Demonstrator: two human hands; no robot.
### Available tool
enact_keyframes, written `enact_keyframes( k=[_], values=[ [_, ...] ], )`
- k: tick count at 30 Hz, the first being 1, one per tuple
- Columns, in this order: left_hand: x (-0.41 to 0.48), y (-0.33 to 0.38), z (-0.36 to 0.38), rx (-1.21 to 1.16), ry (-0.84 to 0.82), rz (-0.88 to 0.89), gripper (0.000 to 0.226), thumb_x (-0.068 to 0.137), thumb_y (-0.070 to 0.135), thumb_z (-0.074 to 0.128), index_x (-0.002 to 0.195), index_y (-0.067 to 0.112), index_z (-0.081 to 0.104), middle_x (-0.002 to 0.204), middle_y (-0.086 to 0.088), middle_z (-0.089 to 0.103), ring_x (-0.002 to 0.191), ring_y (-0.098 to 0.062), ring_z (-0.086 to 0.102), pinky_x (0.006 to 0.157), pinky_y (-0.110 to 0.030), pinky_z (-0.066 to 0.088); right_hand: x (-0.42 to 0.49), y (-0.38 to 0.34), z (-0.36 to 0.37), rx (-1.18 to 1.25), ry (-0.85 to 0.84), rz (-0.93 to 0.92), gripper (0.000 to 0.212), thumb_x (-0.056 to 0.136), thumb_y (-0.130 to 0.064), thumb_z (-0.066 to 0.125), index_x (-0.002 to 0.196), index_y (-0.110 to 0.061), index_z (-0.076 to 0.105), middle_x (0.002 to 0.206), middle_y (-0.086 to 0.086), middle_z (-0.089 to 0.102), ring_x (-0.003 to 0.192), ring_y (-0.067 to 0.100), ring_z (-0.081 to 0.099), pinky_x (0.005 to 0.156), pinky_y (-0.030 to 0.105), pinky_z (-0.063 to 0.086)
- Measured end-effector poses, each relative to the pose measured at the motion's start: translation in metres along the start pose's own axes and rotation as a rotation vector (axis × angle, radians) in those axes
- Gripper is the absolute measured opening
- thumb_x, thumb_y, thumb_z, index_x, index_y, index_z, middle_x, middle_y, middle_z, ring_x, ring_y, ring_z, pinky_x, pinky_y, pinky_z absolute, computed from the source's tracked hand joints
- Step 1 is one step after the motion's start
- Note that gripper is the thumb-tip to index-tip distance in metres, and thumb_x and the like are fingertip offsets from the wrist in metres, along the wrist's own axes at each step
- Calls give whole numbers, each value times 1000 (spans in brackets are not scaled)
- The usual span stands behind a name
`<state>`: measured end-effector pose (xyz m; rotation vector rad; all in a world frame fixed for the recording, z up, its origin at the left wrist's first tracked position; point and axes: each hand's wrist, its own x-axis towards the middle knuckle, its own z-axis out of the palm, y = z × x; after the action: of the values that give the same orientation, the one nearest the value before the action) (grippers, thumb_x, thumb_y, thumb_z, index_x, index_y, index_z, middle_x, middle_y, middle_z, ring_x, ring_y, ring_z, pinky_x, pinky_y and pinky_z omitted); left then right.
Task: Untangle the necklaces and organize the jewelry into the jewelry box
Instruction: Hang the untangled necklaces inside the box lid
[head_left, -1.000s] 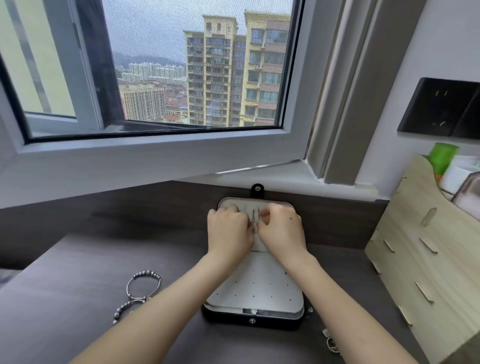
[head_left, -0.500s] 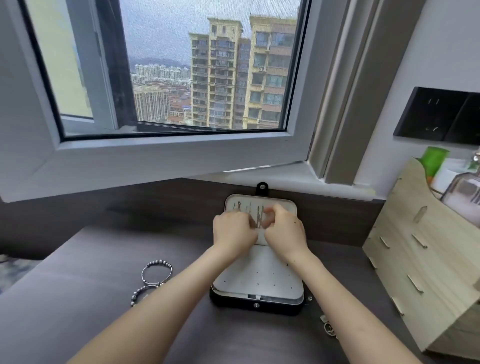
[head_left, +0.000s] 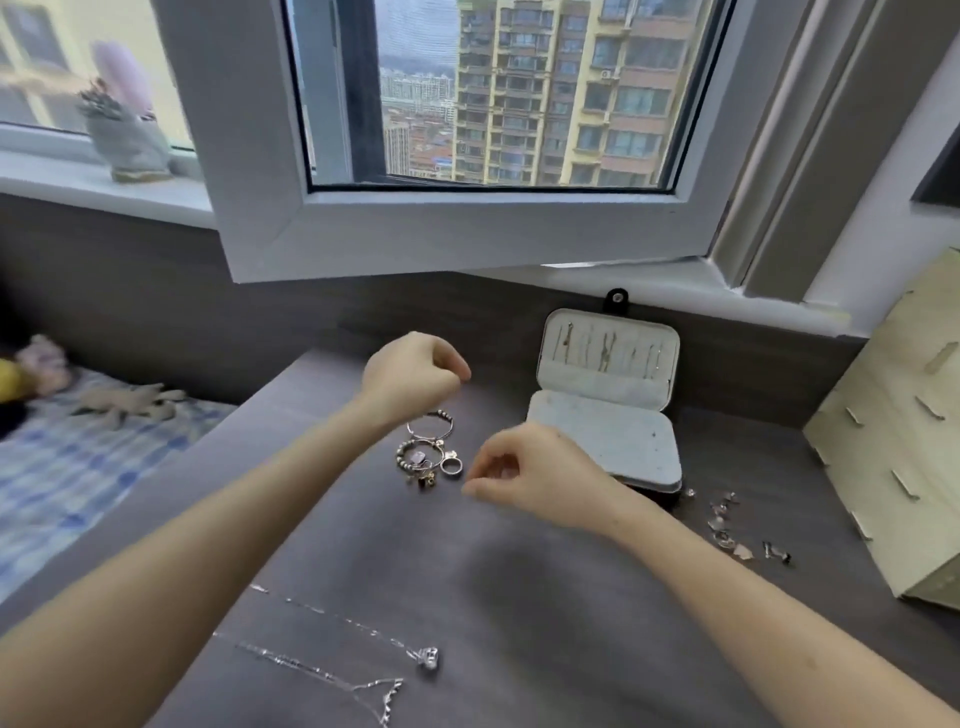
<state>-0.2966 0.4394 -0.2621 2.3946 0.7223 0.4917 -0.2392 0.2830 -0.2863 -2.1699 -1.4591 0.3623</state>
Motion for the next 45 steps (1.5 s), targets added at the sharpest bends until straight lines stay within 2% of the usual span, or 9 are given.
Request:
enact_keyframes(
  k=[5,10,17,22,25,28,30,34,45],
  values=[
    [-55,-39,-31,-92,-109,-53,20,81,5,59,78,19,72,59,7,54,48,-2,47,44,-14,30,-30,-25,39,-87,-301,-133,21,74,-38,75,88,-24,70,79,-12,64,66,-2,51,67,17,40],
    [-94,-66,-37,-249,-239,-70,21,83,1,62,74,18,70,65,0,57,59,-10,46,46,-14,32,-46,-31,53,-98,-321,-157,35,70,-52,75,93,-28,65,87,-14,58,78,-1,48,76,19,41],
    [-119,-75,-34,-235,-297,9,17,86,7,62,80,20,70,72,1,61,57,1,46,53,-10,35,-66,-36,61,-116,-309,-205,39,71,-53,74,101,-31,61,94,-13,53,88,4,46,83,20,40],
    [-129,-76,-32,-267,-343,40,12,86,8,63,84,17,71,72,2,59,53,2,45,52,-10,34,-74,-41,67,-111,-262,-224,14,85,-37,66,92,-26,65,88,-11,55,84,3,48,77,15,37],
    [-132,-74,-31,-323,-407,55,14,86,8,64,84,20,71,78,1,66,60,3,53,63,-13,41,-71,-42,58,51,-198,-123,8,89,-24,62,91,-19,68,79,-14,60,74,-2,53,68,11,38],
    [-134,-72,-29,-425,-491,51,7,84,21,67,86,24,72,91,4,73,91,-9,65,92,-36,48,-63,-45,41,268,-131,-38,8,91,-22,61,89,-18,68,82,-4,69,74,8,59,67,21,47],
    [-134,-68,-26,-486,-500,47,12,80,28,66,88,21,73,94,4,73,100,-15,64,96,-45,45,-60,-49,28,371,-130,-11,12,93,-19,58,90,-14,68,83,0,70,75,10,59,66,16,46],
    [-135,-56,-20,-680,-466,85,10,80,13,64,86,7,71,82,0,72,83,-10,64,79,-17,47,-55,-55,11,404,-120,5,19,95,-18,54,90,-7,69,78,-5,68,69,1,56,62,13,41],
    [-129,-42,-10,-885,-414,134,9,73,11,63,74,9,72,76,-9,71,78,-18,65,75,-20,49,-53,-60,-7,430,-142,38,19,95,-16,53,82,-8,64,75,-1,66,68,7,52,63,22,40]
  ],
)
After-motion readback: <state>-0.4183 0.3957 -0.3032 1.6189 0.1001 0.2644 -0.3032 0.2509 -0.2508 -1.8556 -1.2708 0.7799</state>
